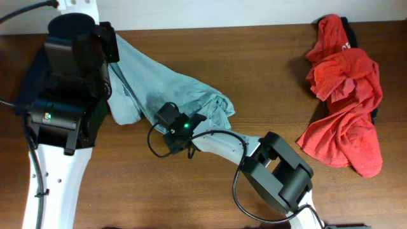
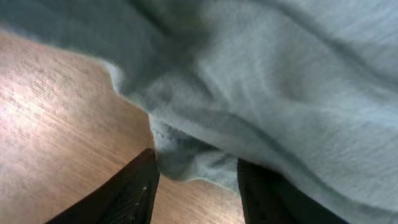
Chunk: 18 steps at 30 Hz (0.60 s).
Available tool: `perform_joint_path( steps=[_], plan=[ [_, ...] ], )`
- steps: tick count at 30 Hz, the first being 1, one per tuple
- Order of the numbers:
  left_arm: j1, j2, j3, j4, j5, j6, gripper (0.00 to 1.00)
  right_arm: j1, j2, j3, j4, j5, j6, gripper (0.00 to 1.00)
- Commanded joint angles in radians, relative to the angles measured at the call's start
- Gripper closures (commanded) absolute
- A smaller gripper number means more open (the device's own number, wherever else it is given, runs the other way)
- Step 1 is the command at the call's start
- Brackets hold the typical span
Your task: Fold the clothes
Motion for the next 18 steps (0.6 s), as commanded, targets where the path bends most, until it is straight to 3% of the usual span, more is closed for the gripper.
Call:
perform_joint_path(
  steps=[1,10,12,15,18],
  plan=[
    [0.004,-0.001,0.017,0.002,0.011,-0.014,1.0,0.004,0.024,-0.003,0.026,0.035,0.019,0.55],
    [0.004,-0.001,0.017,-0.001,0.011,-0.014,1.0,0.003,0.048,-0.003,0.074,0.035,0.042,0.56],
    [0.004,-0.001,0.017,-0.001,0.011,-0.014,1.0,0.003,0.048,-0.003,0.073,0.034,0.042,0.65],
    [0.004,0.0,0.017,-0.001,0.011,-0.014,1.0,0.003,0.048,-0.003,0.065,0.037,0.063,0.91],
    [0.004,0.0,0.017,-0.002,0.011,-0.014,1.0,0.003,0.048,-0.003,0.057,0.037,0.072,0.96]
  ],
)
